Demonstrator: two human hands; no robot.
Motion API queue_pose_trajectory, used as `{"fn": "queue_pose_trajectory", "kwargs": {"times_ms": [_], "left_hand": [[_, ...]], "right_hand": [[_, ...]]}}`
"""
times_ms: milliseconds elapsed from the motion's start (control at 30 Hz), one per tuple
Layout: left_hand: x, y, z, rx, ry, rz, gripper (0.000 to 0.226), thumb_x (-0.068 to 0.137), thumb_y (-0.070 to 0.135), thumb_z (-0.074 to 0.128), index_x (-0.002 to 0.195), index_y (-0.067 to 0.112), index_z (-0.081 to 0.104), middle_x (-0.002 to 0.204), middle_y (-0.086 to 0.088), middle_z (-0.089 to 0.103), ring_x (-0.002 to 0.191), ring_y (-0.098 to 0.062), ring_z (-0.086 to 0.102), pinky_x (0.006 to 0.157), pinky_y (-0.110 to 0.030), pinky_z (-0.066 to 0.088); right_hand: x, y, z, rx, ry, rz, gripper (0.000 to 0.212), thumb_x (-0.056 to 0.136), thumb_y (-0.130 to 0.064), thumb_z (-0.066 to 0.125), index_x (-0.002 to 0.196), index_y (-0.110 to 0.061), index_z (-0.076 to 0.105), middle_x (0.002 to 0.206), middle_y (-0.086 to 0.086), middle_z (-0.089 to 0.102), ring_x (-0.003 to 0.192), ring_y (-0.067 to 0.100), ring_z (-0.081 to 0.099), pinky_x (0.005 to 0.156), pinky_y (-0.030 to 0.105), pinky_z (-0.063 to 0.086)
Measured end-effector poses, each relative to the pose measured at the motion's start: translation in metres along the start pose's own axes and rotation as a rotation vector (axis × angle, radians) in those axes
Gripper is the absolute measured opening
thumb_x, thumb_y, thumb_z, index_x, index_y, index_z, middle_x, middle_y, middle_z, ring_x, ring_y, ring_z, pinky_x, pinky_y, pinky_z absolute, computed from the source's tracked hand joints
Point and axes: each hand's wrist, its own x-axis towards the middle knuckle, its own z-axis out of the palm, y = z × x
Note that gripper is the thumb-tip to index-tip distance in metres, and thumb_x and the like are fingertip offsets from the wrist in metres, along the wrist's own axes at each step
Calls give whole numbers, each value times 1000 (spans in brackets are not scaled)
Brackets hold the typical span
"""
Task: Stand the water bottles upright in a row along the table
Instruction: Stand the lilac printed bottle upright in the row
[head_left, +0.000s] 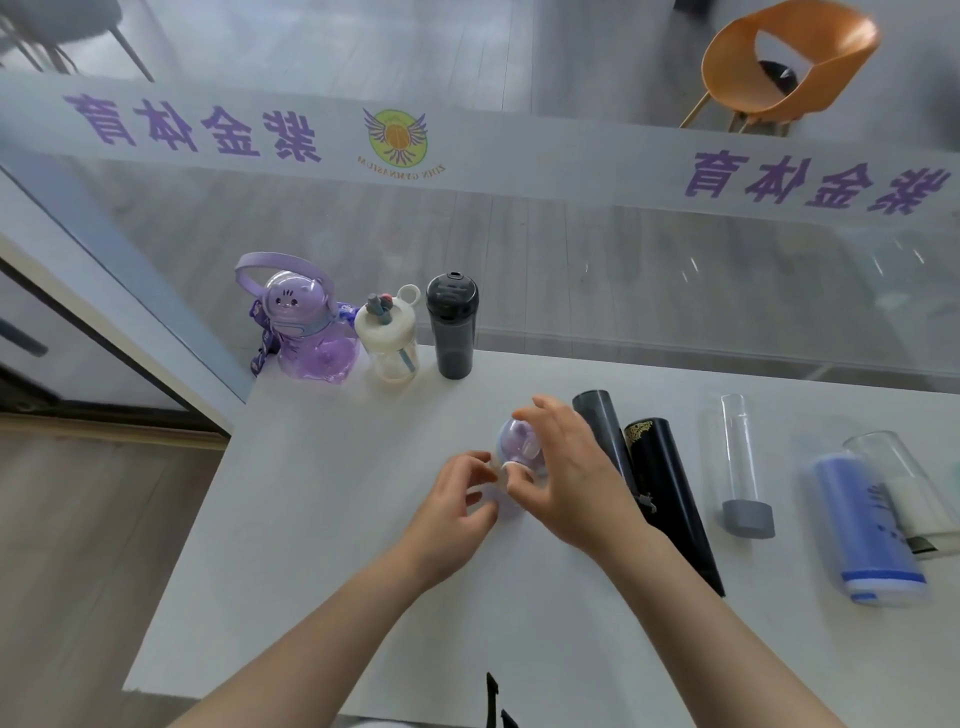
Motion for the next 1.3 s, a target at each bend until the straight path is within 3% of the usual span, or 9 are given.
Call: {"fn": "queue_pose_trajectory", "kwargs": {"times_ms": [133,233,300,367,467,633,767,900,1300], "left_hand": [[4,-7,-7,-62,-9,-65,50,88,3,55,129,29,40,123,4,47,109,-8,57,91,-23,50],[9,-16,-8,6,-22,-24,57,88,3,55,133,35,41,126,5,45,110,0,53,92,-20,47],[11,-25,-11,42,-26,-30,56,88,3,54,126,42,42,128,5,45,113,0,50,97,-24,46],[14,-38,-18,148,-48,-83,54,88,6,54,130,37,39,135,3,42,117,-5,48,103,-27,40],[22,-64,-34,498,-89,-157,59,88,25,48,143,16,31,149,-6,32,136,-19,32,111,-26,21],[26,-112,-56,1010,-62,-212,73,79,45,31,148,21,24,158,-7,17,144,-32,16,116,-46,14],[18,-132,-59,1044,-20,-125,61,85,44,35,142,23,33,150,-8,37,136,-34,30,108,-54,22],[16,-137,-55,1033,28,-93,60,88,44,36,144,22,35,152,-6,33,140,-32,24,112,-50,11],[17,-145,-54,1045,67,-64,61,87,42,38,145,24,35,154,-2,31,142,-28,23,113,-53,15]], "right_hand": [[-3,-1,10,50,-26,-43,50,85,-29,56,132,-29,40,151,1,26,142,18,21,106,37,40],[-11,5,15,198,17,3,80,83,-42,65,147,-38,18,160,-6,9,145,3,10,110,14,26],[-22,14,27,337,106,141,100,75,-54,70,150,-36,6,159,-11,10,146,2,11,111,12,20],[-33,22,47,488,114,361,108,68,-58,74,150,-37,7,154,-22,16,143,3,21,114,26,27],[-35,28,75,588,80,498,101,67,-41,83,146,-35,21,145,-18,35,127,-1,43,104,39,44],[-15,22,98,540,262,541,91,64,-32,87,138,-22,34,128,-7,44,115,7,50,89,17,43],[-4,22,104,595,281,548,85,68,-28,86,135,-27,34,130,-7,53,110,4,56,83,12,46],[17,33,98,614,252,541,78,70,-25,86,131,-23,37,122,-7,59,97,-8,58,74,7,45],[110,74,74,651,196,486,73,72,-21,84,128,-21,37,113,-10,58,90,-10,57,73,12,48]]}}
